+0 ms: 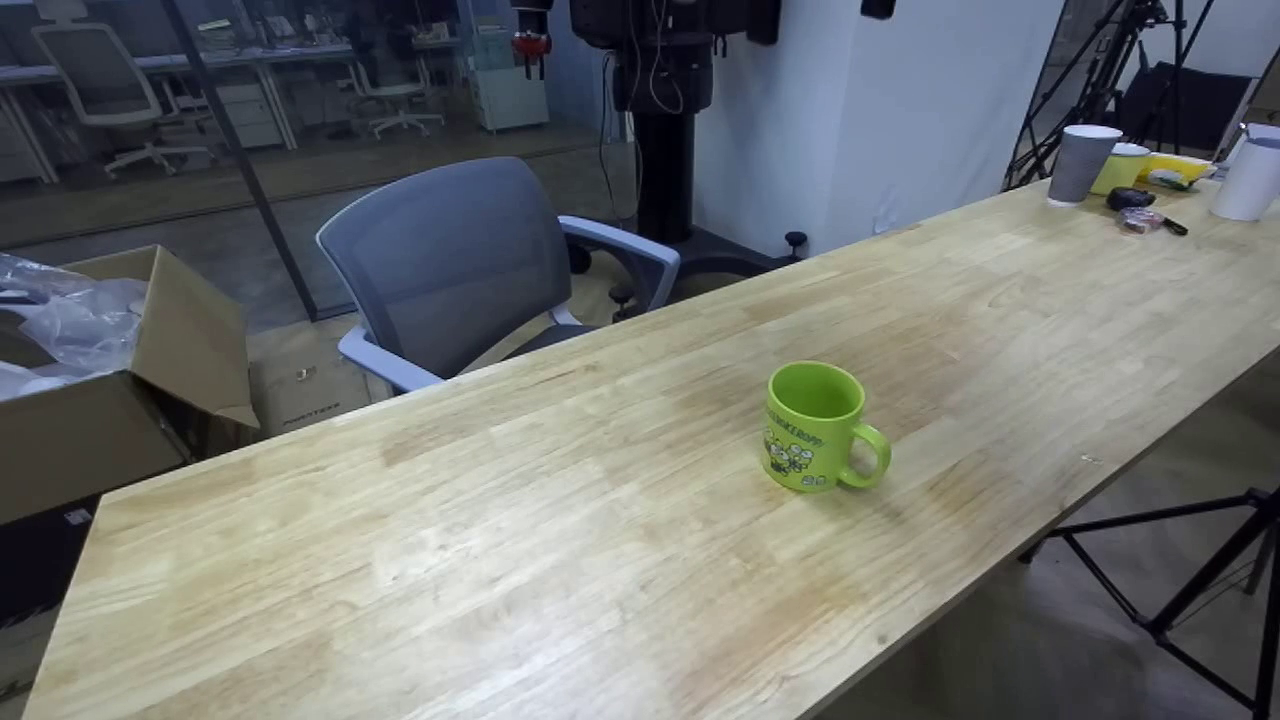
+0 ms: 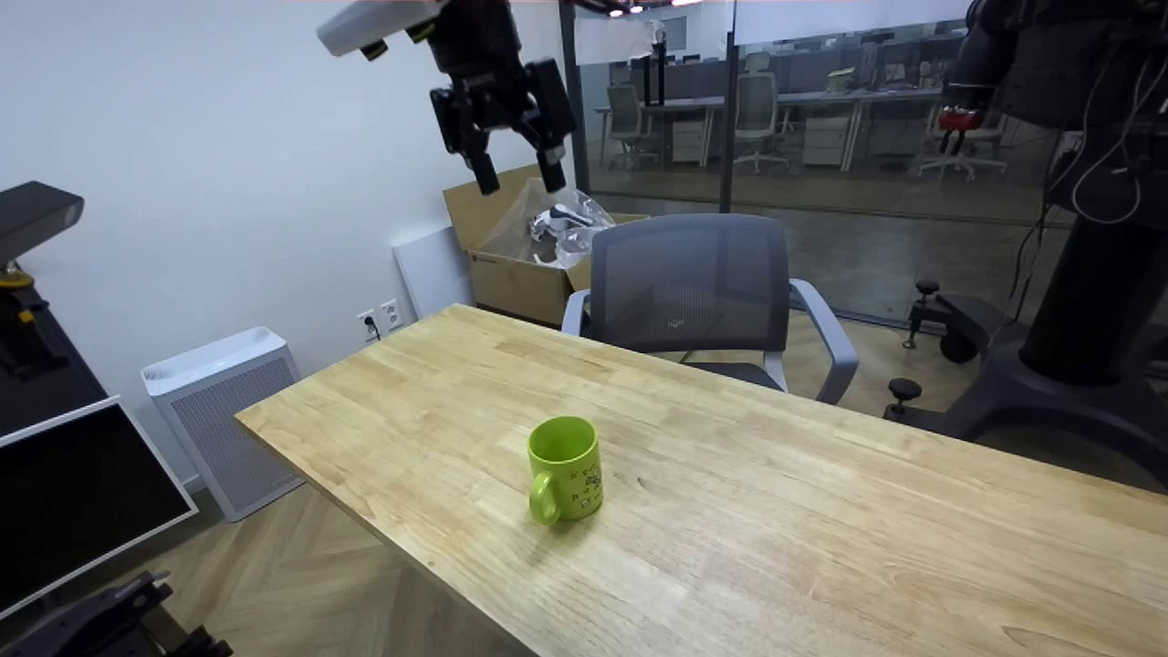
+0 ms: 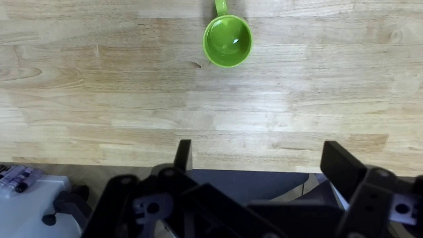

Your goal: Pick up the cup from the table and slightly move it to the right.

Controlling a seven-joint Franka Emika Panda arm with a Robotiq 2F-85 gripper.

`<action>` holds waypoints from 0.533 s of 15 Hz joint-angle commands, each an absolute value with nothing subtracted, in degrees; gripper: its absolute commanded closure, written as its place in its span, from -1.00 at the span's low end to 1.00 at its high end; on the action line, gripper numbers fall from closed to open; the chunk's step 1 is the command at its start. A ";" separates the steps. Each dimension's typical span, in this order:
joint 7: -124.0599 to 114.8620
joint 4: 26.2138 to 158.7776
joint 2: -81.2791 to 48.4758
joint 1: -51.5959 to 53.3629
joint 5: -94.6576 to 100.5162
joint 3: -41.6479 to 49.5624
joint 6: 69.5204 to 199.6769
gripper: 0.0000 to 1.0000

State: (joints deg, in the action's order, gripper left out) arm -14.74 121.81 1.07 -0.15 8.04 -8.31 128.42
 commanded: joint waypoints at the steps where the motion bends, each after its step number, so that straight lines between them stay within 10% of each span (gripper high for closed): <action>1: -15.82 115.84 -7.21 1.54 7.63 -6.35 127.13 -1.00; 8: -19.36 112.71 -15.39 5.62 8.72 -4.69 126.64 -1.00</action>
